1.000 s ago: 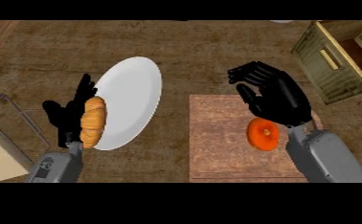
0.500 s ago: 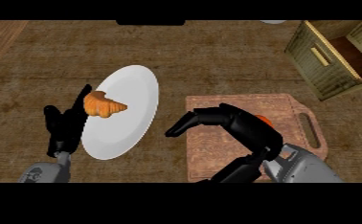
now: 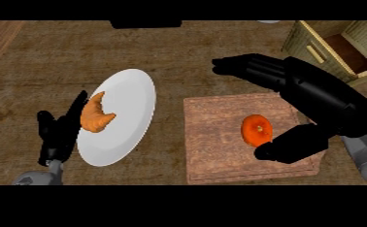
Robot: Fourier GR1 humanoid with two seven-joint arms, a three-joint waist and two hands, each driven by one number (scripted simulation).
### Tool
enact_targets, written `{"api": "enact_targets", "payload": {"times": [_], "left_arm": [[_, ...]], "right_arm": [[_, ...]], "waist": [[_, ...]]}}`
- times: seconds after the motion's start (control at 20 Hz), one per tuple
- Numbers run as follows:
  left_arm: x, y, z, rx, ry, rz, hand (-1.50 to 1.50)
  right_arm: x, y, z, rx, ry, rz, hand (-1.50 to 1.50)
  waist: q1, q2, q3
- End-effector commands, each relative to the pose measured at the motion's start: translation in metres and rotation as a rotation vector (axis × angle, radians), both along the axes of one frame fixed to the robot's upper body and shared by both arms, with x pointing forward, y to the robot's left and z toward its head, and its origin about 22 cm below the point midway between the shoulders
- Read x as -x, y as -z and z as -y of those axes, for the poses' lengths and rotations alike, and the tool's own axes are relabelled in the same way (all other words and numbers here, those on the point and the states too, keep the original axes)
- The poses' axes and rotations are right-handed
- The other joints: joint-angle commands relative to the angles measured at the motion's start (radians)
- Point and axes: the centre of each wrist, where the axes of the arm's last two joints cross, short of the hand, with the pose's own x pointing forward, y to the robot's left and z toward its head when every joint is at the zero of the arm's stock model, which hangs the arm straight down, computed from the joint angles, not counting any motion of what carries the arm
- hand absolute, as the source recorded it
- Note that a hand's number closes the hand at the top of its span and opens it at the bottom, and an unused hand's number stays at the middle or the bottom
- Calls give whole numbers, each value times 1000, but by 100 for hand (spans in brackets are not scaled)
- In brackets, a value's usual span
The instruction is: Pick the squash from the cutting board and place it in the basket
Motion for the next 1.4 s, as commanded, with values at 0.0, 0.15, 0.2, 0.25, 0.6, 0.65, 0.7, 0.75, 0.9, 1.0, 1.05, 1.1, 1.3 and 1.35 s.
{"api": "enact_targets", "payload": {"times": [0.0, 0.15, 0.2, 0.25, 0.6, 0.65, 0.7, 0.75, 0.9, 1.0, 1.05, 1.1, 1.3, 1.35], "left_arm": [[48, 42, -9, 25, -35, -234, 0], [41, 35, -8, 11, -21, -222, 0], [38, 33, -8, 15, -33, -234, 0], [42, 37, -3, 26, -30, -258, 0], [33, 21, -4, 23, 6, -245, 0], [32, 23, -4, 14, 16, -234, 0], [39, 26, -4, 25, -7, -236, 0], [41, 31, -2, 32, -7, -232, 0], [46, 28, 0, 39, 0, -235, 0], [46, 33, 3, 6, -14, -245, 0], [41, 24, 1, 12, -16, -239, 0], [50, 22, -4, 19, 2, -241, 0], [44, 23, 0, 28, 1, -236, 0], [39, 23, -2, 11, -26, -241, 0]], "right_arm": [[5, -56, 24, 179, 64, 102, -150], [10, -96, 32, 299, 62, 113, -150], [8, -100, 39, 367, 55, 80, -150], [10, -104, 44, 398, 33, 57, -150], [11, -144, 72, 649, 4, -64, -150], [14, -157, 73, 660, 11, -45, -150], [16, -145, 70, 681, -2, -53, -150], [18, -157, 77, 672, 0, -42, -150], [11, -158, 80, 665, 0, -70, -150], [11, -144, 73, 633, -31, -70, -150], [10, -131, 73, 638, -38, -81, -150], [7, -137, 77, 648, -24, -90, -150], [1, -103, 63, 591, -45, -117, -150], [0, -113, 71, 596, -33, -109, -150]], "waist": [[13, 15, -13], [17, 17, -14], [16, 19, -14], [11, 19, -13], [26, 25, -11], [28, 27, -13], [26, 25, -11], [21, 25, -11], [40, 27, -12], [27, 27, -11], [24, 26, -9], [37, 26, -10], [34, 30, -11], [28, 30, -10]]}}
